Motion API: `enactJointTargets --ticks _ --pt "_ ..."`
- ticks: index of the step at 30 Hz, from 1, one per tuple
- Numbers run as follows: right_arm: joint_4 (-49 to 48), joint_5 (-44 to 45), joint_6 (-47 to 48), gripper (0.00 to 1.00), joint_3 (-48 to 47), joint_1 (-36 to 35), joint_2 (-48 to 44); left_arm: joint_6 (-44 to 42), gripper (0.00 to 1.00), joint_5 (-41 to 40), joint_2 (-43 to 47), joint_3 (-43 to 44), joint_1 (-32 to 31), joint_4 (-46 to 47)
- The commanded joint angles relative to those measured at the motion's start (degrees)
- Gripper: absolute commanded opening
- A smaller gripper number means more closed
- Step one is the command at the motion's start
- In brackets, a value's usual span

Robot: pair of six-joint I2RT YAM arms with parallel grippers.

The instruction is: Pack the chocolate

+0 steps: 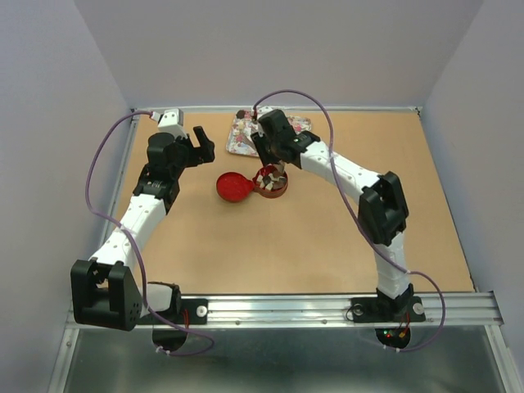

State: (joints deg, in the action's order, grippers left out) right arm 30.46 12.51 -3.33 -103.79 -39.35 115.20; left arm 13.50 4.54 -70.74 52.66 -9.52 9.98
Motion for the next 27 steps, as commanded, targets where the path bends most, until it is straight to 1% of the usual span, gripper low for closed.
enactJointTargets --ticks 1,2,5,9,18,27 --pt "-4.88 -0.65 1.84 0.47 -10.63 0.77 5.81 0.04 0.99 0.47 2.1 3.23 0.2 2.06" --pt "-4.88 -0.47 1.84 0.47 -12.47 0.77 8.96 0.13 0.99 0.47 1.92 3.23 0.2 2.06" --pt "-4.88 1.19 2.19 0.47 -18.71 0.77 13.98 0.13 0.99 0.56 1.75 3.23 0.2 2.15" --pt "-4.88 2.69 2.45 0.47 -22.41 1.3 18.03 0.3 0.99 1.18 1.31 3.15 0.29 2.59" --pt "-4.79 3.57 2.54 0.47 -26.2 2.17 22.87 0.21 0.99 1.44 1.04 2.97 0.2 2.85" --pt "-4.88 1.2 1.58 0.47 -28.66 3.23 25.95 0.3 0.99 1.27 0.95 2.88 0.2 2.85"
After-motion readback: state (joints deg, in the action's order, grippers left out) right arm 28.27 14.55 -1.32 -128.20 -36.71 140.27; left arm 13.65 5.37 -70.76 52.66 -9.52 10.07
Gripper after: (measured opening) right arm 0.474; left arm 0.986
